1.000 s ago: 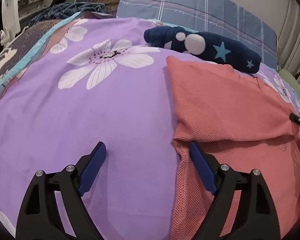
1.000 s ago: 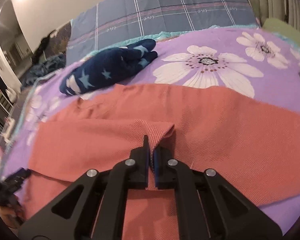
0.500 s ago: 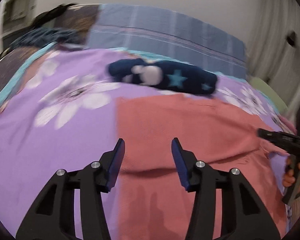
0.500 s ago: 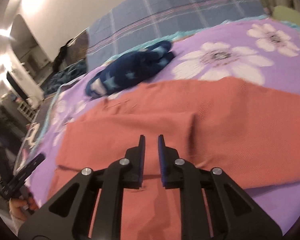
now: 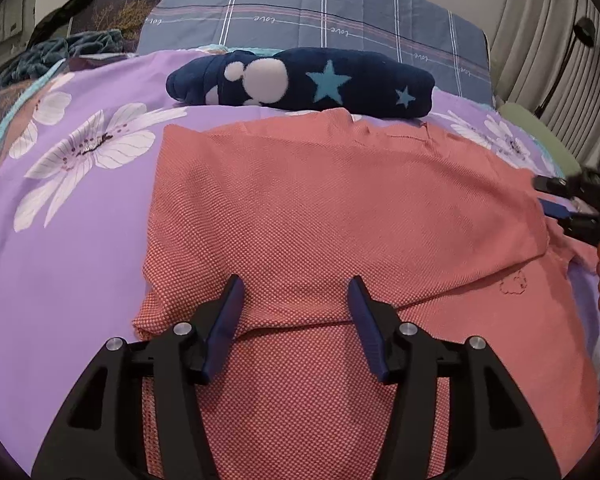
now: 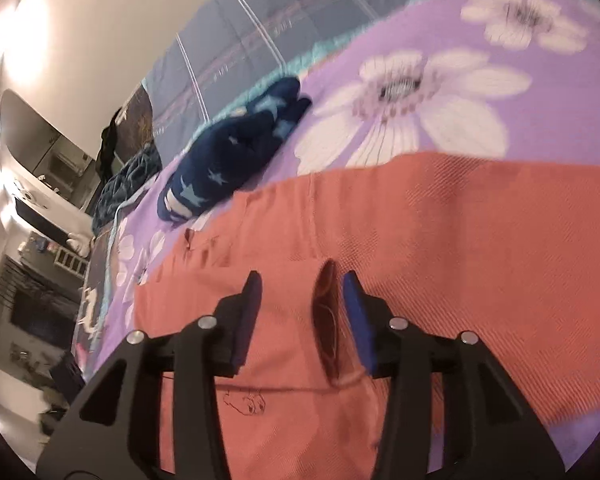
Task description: Fold small clothes
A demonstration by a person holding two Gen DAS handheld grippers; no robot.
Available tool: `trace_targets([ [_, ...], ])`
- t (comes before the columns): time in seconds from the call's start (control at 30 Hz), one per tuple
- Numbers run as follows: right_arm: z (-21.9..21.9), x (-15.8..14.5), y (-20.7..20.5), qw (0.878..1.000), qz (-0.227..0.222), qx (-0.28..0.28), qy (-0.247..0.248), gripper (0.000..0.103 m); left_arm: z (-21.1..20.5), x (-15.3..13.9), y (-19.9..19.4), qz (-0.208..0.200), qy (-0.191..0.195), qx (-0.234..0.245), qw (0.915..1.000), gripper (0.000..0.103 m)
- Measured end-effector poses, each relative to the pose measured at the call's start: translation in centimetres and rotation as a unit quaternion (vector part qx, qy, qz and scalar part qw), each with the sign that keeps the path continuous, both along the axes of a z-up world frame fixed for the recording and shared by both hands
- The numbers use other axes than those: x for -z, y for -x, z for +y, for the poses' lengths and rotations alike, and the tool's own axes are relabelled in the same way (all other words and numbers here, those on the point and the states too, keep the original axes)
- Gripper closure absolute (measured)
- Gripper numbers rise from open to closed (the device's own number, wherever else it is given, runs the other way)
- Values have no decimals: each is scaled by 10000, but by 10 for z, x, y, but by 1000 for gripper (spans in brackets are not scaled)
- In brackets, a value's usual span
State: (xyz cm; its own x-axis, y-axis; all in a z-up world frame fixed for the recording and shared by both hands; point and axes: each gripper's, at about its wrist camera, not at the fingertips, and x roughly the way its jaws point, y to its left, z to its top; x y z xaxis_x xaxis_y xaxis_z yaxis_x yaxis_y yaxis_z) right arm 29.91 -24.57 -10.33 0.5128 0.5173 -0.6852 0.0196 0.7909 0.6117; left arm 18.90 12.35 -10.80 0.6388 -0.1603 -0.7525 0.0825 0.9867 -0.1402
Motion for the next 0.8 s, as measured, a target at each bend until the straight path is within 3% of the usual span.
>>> trace_targets([
  [0.1, 7, 13, -23, 9985, 276, -165, -446, 62, 2, -1, 1, -3, -40, 12, 10000, 46],
  [0.13, 8, 11, -26, 9980, 224, -200, -548, 91, 3, -1, 2, -6, -33, 12, 10000, 46],
  [0.17, 8, 4, -26, 9978, 55, -187, -637, 95, 4, -1, 2, -12, -27, 12, 10000, 46],
  [0.2, 6, -12, -20, 9966, -451, -93, -688, 95, 3, -1, 2, -17, -26, 12, 10000, 46],
  [0.27, 9, -30, -10, 9945, -935, -136, -444, 94, 3, -1, 3, -38, -49, 33, 10000, 46],
  [0.3, 11, -33, -7, 9954, -935, -82, -176, 92, 3, 0, 3, -37, -58, 32, 10000, 46],
  [0.33, 15, -31, -4, 9955, -756, 188, 538, 77, 2, 0, 3, -36, -71, 29, 10000, 45],
  [0.37, 16, -28, -2, 9935, -634, 317, 891, 59, 1, 0, 3, -38, -95, 31, 9999, 45],
  [0.4, 16, -23, 0, 9897, -487, 434, 1272, 59, 0, 0, 3, -41, -120, 34, 9999, 45],
  [0.43, 13, -18, 3, 9885, -433, 476, 1368, 65, -1, 0, 3, -43, -145, 33, 9999, 45],
  [0.53, 9, -19, 20, 9935, -637, 323, 886, 71, -2, 0, 3, -46, -192, 36, 9998, 45],
  [0.67, 35, -26, 43, 9899, -1039, -591, 756, 73, -2, 0, 4, -49, -227, 36, 9997, 44],
  [0.73, 52, -13, 42, 9871, -710, -864, 1142, 74, -2, 0, 4, -54, -225, 35, 9997, 44],
  [0.8, 59, 11, 40, 9780, -371, -787, 1897, 89, -2, 0, 4, -52, -224, 37, 9997, 44],
])
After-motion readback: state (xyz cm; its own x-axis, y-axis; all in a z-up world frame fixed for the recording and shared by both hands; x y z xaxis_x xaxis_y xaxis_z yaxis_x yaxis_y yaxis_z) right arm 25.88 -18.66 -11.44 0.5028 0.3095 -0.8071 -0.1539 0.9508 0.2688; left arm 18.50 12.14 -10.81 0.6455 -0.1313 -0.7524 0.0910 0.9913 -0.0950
